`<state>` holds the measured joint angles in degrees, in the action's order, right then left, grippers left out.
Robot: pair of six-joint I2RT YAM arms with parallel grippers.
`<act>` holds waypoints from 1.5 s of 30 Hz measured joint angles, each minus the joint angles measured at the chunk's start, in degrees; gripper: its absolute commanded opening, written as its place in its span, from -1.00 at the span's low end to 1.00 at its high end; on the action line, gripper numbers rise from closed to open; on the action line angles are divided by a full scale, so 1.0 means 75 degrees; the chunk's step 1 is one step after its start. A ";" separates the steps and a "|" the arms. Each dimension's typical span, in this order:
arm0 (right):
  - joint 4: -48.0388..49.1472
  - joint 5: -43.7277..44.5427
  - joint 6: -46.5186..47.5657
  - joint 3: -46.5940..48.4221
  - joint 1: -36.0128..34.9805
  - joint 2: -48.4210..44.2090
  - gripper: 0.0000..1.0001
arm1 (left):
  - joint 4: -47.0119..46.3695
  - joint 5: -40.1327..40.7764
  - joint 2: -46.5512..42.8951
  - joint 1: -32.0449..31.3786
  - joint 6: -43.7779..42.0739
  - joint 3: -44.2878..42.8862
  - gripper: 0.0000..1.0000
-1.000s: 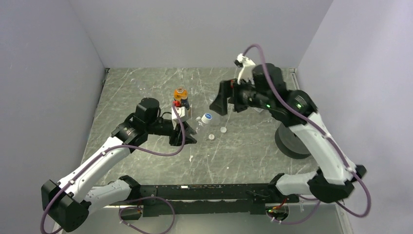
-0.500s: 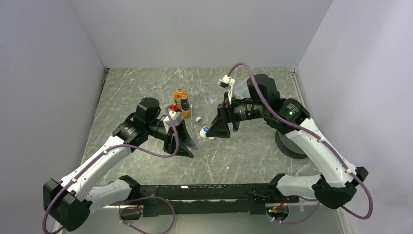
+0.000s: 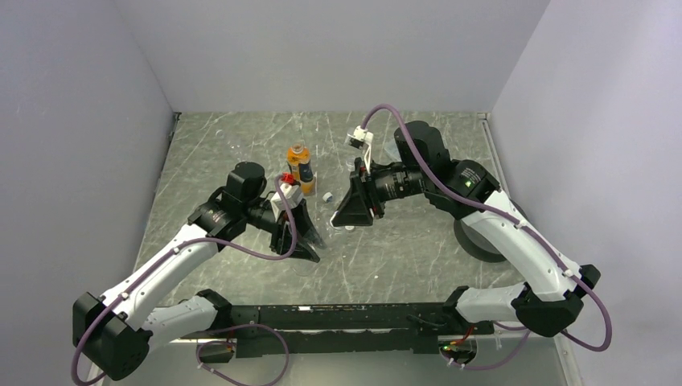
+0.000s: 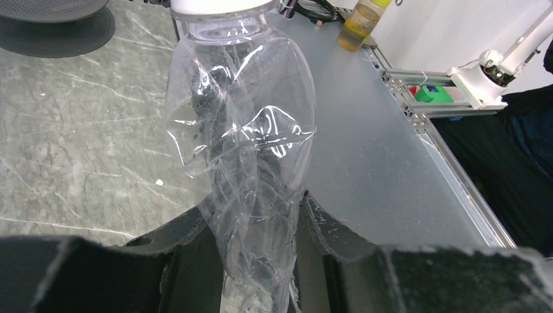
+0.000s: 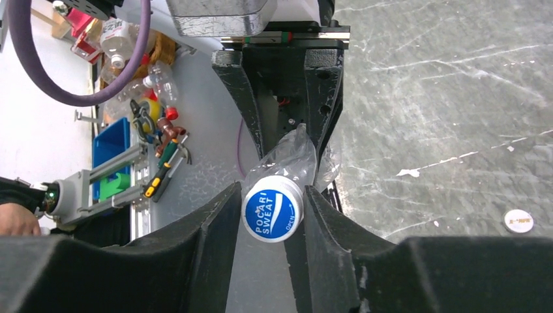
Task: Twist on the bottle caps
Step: Screw the bottle cap onto the plastic bottle.
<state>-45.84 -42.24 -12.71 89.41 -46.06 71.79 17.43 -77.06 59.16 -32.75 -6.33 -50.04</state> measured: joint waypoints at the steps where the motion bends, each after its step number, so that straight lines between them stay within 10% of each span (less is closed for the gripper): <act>1: -0.0020 0.0026 0.0017 0.0000 -0.0012 0.0000 -0.25 | -0.0032 -0.0006 -0.0003 0.0000 0.0000 0.0015 -1.00; 11: -0.0335 0.0653 0.0044 0.0300 -0.0067 0.0114 -1.00 | -0.0274 0.0487 -0.0058 0.0000 0.0195 0.0029 -1.00; 29: -0.1568 0.5234 -0.2396 0.2401 -0.0017 0.2486 -0.99 | -0.0554 0.7350 -0.0137 -0.1017 0.0172 0.0020 -1.00; 35: -0.1550 0.5625 -0.2681 0.2384 -0.0026 0.2398 0.94 | -0.0519 0.7927 -0.0076 -0.1239 -0.0079 -0.0093 -1.00; 45: -0.0976 0.3695 -0.1291 0.1221 0.0621 0.0047 0.99 | 0.0096 0.4095 -0.0411 -0.0411 -0.0434 -0.0093 -1.00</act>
<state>-53.17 -14.52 -22.39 98.56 -41.41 72.14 18.15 -46.35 56.07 -35.83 -9.58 -50.74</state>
